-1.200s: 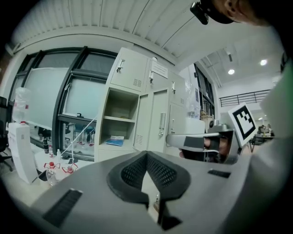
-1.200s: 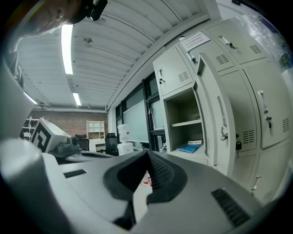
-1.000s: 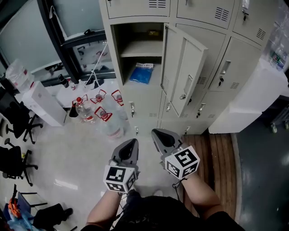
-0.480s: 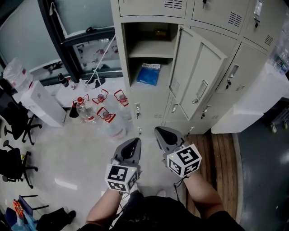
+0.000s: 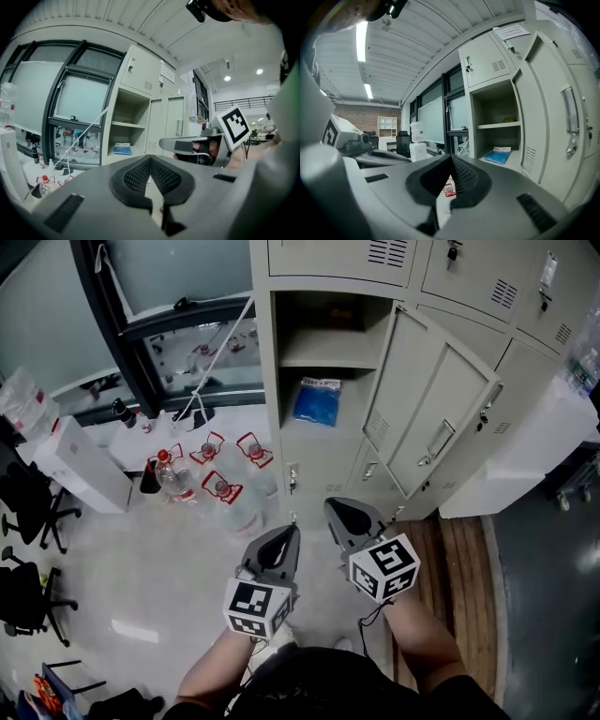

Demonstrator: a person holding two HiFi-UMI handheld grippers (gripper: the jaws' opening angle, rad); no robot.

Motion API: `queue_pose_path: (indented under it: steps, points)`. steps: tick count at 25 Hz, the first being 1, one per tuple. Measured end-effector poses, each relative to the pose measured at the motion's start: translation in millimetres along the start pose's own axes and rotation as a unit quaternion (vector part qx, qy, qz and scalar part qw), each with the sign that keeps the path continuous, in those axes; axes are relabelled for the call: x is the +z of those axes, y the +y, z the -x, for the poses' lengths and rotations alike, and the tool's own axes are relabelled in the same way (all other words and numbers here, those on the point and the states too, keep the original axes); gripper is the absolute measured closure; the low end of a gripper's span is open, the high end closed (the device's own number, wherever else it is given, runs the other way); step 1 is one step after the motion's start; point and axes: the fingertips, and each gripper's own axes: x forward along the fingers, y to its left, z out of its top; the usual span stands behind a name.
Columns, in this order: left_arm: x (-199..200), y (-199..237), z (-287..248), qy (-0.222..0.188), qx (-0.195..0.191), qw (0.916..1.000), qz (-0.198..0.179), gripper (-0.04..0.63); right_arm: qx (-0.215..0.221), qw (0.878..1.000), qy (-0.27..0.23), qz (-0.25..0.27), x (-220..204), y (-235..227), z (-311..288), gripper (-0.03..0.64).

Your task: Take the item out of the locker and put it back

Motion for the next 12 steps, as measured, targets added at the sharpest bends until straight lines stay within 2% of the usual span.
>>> queue_pose_path:
  steps: [12]
  points:
    - [8, 53, -3, -0.003, -0.045, 0.9989, -0.009, 0.592, -0.042, 0.999, 0.01, 0.015, 7, 8, -57, 0.617]
